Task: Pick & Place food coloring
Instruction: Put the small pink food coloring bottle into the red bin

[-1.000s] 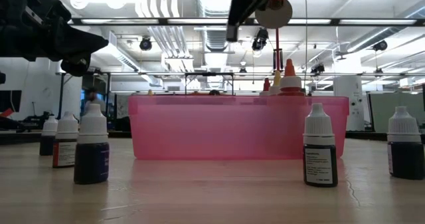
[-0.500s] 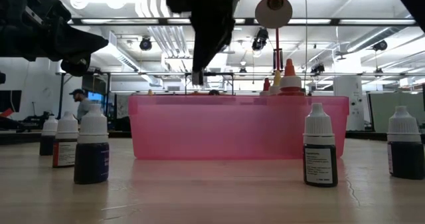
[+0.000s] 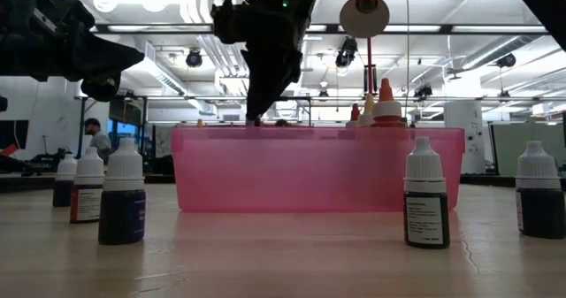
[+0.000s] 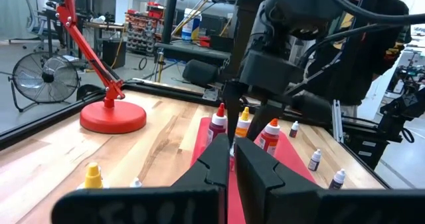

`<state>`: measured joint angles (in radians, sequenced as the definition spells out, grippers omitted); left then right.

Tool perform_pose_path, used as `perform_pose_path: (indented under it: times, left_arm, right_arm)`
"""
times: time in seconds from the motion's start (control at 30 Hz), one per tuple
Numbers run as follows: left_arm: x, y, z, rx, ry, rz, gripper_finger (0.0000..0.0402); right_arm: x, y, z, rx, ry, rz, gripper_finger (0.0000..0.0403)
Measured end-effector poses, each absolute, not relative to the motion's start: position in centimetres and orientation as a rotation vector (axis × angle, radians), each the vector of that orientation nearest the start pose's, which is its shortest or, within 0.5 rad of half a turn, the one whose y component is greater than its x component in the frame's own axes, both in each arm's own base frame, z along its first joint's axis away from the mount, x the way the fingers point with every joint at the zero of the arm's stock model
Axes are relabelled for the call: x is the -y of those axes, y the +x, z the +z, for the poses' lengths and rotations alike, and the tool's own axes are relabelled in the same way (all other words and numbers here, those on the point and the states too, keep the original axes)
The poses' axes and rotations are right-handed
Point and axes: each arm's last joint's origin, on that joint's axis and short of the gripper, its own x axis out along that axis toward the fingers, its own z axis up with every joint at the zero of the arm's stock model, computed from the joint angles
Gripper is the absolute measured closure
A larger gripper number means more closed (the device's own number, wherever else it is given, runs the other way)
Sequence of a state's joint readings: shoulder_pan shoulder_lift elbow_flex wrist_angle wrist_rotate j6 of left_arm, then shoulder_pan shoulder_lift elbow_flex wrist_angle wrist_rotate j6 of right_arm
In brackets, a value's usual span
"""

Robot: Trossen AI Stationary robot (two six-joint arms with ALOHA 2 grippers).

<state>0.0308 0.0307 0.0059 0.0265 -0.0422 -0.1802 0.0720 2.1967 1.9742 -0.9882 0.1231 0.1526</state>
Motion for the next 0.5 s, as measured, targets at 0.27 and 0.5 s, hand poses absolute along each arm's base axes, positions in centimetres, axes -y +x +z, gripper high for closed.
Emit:
perform_pose_path:
  times: [0.27,0.5]
  left_arm:
    - [-0.4,9.9,16.6,0.008,-0.18,0.073,0.0402]
    - [-0.4,9.9,16.6,0.008,-0.18,0.073,0.0402]
  right_arm:
    - [-2.4,46.0,21.0,-1.2,0.039,-0.127,0.0349]
    - [-1.8,45.6,19.2,-1.225,0.048,-0.136,0.0349]
